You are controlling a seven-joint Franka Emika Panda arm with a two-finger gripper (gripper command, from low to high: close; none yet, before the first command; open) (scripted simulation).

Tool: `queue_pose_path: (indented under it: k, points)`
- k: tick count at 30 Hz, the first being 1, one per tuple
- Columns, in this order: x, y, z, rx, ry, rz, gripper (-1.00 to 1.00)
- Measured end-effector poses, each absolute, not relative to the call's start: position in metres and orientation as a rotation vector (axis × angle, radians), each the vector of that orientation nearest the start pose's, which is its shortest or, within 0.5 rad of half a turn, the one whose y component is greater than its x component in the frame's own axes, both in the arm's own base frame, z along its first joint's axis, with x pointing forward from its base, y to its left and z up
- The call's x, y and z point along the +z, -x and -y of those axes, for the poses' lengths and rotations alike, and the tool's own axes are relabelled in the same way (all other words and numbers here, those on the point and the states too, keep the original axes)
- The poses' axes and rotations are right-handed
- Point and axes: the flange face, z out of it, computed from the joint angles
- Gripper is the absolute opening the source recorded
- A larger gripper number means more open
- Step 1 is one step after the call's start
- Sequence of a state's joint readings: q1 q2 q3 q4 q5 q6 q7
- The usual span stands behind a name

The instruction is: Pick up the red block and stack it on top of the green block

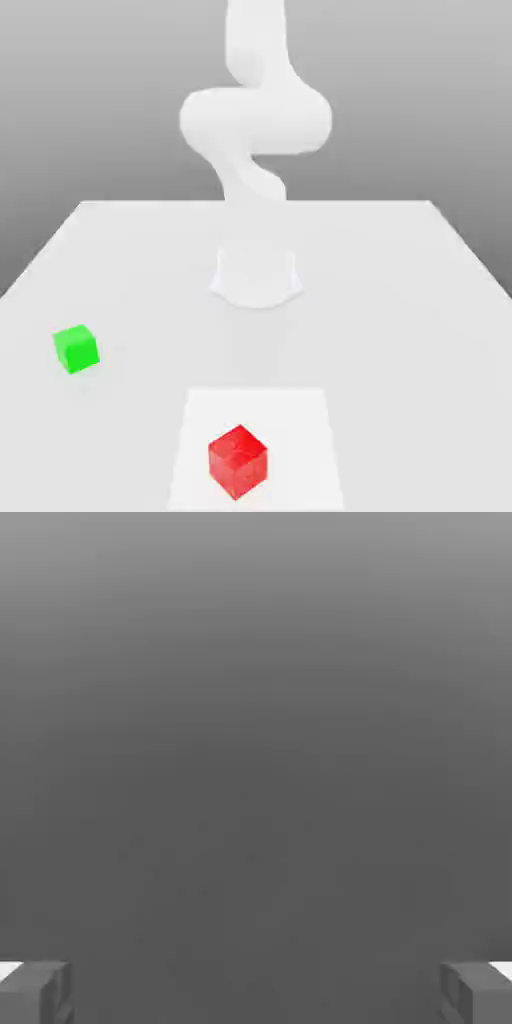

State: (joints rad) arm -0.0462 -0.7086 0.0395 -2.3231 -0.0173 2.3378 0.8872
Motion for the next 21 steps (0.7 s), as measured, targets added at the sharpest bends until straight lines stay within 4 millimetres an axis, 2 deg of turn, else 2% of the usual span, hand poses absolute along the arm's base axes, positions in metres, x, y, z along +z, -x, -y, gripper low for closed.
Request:
queue_pose_path:
  k: [5, 10, 15, 21]
  points:
    - [0.577, -0.439, 0.002, -0.79, 2.462, -1.435, 0.0]
    - [0.479, -0.473, 0.012, -0.612, 2.432, -1.686, 0.0]
    - [0.379, -0.485, 0.021, -0.416, 2.364, -1.921, 0.0]
    - [0.266, -0.472, 0.027, -0.155, 2.228, -2.181, 0.0]
